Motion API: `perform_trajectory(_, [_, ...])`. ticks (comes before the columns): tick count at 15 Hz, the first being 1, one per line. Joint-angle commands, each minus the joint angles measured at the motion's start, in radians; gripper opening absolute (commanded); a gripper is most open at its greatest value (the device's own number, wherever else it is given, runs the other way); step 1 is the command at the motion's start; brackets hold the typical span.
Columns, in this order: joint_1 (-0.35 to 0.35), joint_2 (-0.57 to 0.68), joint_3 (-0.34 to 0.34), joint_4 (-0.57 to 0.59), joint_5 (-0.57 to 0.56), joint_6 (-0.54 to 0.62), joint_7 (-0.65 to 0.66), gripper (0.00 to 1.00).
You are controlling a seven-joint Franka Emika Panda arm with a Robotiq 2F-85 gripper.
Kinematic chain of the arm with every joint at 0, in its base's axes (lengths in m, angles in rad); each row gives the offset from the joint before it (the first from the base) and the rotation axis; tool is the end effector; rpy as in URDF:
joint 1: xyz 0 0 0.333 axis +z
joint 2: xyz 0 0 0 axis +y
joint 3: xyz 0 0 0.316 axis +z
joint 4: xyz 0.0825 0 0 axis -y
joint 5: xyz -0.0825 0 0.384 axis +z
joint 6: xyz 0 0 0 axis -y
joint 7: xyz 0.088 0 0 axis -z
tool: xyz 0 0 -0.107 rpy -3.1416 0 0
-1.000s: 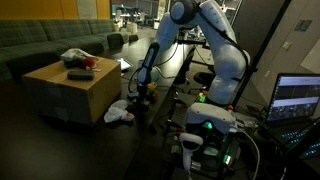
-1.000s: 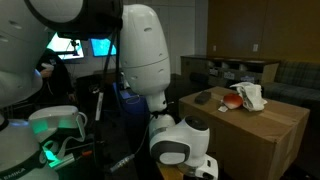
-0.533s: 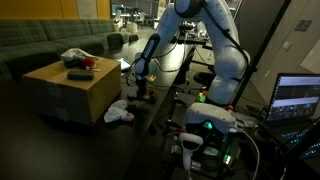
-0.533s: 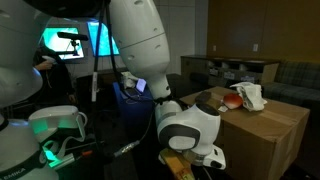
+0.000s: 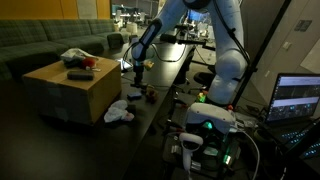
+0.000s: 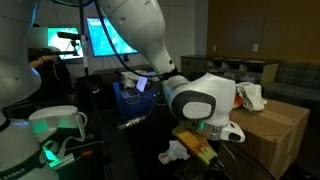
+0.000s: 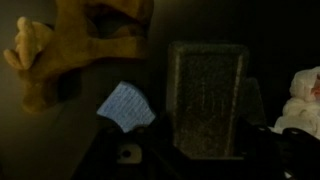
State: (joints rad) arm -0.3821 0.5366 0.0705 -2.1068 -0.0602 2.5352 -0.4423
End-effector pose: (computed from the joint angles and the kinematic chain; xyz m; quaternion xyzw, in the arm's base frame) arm 0.5379 -0.1715 0.1494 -0.9948 -0.0868 0.0484 0.0218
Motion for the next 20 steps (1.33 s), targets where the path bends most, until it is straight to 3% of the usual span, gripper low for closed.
perform_trajectory(1, [0.075,-0.061,-0.059,0.052,-0.020,-0.055,0.013,0.33])
perform_trajectory(8, [0.164,-0.029,-0.104,0.257,-0.068,-0.099,0.033,0.33])
perform_trajectory(20, [0.180,0.130,-0.100,0.588,-0.068,-0.171,0.018,0.33])
